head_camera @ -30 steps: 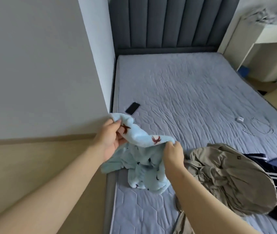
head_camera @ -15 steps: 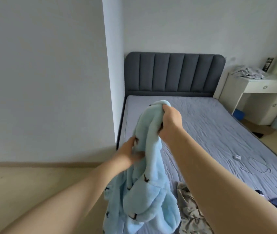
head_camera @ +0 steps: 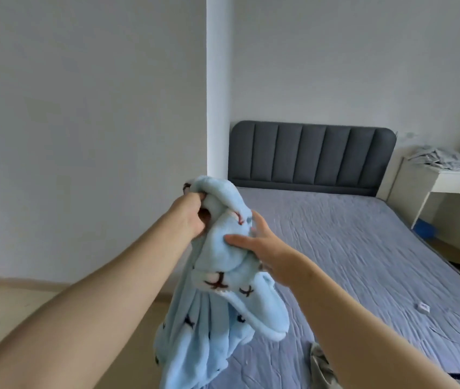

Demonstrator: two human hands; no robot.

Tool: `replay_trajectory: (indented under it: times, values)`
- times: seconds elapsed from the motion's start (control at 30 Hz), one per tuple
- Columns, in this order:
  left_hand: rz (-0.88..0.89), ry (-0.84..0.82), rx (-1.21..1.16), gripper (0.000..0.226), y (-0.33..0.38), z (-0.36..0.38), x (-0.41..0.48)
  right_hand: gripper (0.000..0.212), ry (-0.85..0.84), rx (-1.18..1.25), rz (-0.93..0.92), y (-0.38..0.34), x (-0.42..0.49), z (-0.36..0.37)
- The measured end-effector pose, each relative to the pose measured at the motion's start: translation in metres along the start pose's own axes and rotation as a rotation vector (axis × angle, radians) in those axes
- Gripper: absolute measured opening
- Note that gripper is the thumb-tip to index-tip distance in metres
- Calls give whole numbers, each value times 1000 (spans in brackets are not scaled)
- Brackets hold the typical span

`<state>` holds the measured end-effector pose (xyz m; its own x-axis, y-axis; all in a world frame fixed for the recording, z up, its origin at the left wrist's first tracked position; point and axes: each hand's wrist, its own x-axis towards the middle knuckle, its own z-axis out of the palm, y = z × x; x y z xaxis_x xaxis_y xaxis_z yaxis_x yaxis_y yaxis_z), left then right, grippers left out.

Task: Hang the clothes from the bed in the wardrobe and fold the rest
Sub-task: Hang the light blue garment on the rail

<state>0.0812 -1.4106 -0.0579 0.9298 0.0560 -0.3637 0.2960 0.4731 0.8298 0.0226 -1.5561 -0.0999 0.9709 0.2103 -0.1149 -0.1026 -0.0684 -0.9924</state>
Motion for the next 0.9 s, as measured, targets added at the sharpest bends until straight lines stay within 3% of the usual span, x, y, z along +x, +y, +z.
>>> replay_trajectory:
  times: [0.07, 0.13, 0.23, 0.3, 0.43, 0.5, 0.57, 0.63, 0.77, 0.9]
  values:
    - [34, -81, 84, 13, 14, 6, -10, 58, 48, -75, -65, -10, 2, 7]
    - [111, -178, 155, 21, 24, 7, -20, 41, 113, -75, -137, -21, 5, 12]
    - [225, -374, 172, 18, 36, -2, -36, 23, 194, 129, -188, -34, 6, 20]
    - [349, -413, 291, 15, 42, -14, -44, 18, 252, 291, -185, -41, 8, 27]
    - [556, -225, 607, 54, 35, -45, -55, 22, 349, 567, -77, -56, 15, 43]
    - [475, -208, 633, 83, 30, -63, -62, 31, 338, 671, -25, -61, 19, 55]
    - [324, -297, 663, 98, 27, -80, -71, 35, 306, 713, -9, -62, 21, 68]
    - [204, -302, 747, 90, 21, -97, -79, 41, 269, 651, -43, -61, 24, 80]
    - [89, -124, 965, 54, -2, -124, -83, 40, 193, 570, -57, -63, 22, 105]
    - [182, 192, 646, 33, 21, -137, -87, 23, 169, 697, 31, -77, 14, 114]
